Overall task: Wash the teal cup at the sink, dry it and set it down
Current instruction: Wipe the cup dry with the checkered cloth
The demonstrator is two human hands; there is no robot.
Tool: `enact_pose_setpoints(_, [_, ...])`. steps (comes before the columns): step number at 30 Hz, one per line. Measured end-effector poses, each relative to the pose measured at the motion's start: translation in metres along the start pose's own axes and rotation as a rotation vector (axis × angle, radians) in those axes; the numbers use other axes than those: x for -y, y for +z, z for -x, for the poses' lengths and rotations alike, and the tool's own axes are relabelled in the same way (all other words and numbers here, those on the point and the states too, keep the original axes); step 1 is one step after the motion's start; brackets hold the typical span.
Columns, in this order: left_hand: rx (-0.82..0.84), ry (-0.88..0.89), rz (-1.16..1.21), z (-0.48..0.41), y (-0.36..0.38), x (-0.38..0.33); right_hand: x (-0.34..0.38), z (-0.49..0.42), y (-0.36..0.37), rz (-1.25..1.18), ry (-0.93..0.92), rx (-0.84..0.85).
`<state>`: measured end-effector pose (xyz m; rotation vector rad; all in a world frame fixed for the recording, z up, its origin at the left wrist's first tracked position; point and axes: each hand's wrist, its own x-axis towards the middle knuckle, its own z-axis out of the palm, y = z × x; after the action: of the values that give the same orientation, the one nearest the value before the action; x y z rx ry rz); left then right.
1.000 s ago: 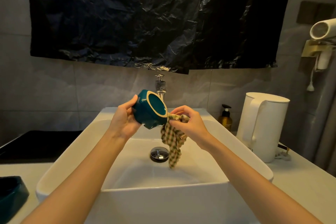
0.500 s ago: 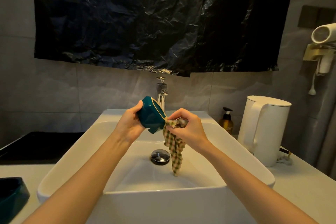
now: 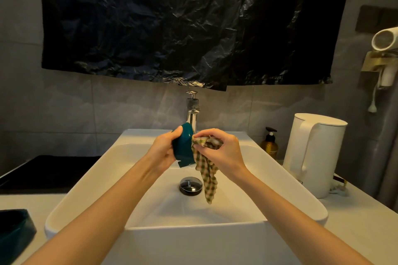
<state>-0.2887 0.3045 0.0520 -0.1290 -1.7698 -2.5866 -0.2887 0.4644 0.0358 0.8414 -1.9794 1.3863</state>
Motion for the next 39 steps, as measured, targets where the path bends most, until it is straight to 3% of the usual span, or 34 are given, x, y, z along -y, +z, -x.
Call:
enact_pose_setpoints(5, [0.028,0.005,-0.209,0.002,0.009,0.003,-0.005,-0.009,-0.005,-0.068,0.122,-0.081])
enact_pose_setpoints(11, [0.007,0.022,-0.226,0.001,0.004,0.000,-0.003,0.000,-0.002,0.008,-0.003,0.020])
enact_pose_setpoints(15, [0.091,0.007,-0.314,0.004,0.006,0.001,-0.007,-0.010,-0.004,-0.024,0.110,-0.068])
enact_pose_setpoints(20, [0.146,-0.013,-0.234,0.003,0.002,-0.002,-0.015,-0.014,-0.010,0.063,0.250,-0.144])
enact_pose_setpoints(29, [0.082,-0.029,-0.012,0.004,-0.001,-0.007,0.000,-0.001,-0.002,0.032,0.031,-0.046])
enact_pose_setpoints(35, [0.153,-0.012,-0.093,0.003,-0.002,-0.003,-0.006,-0.008,-0.001,-0.035,0.271,-0.136])
enact_pose_setpoints(39, [0.163,-0.017,-0.108,0.004,-0.001,-0.004,-0.001,-0.006,-0.005,-0.102,0.274,-0.082])
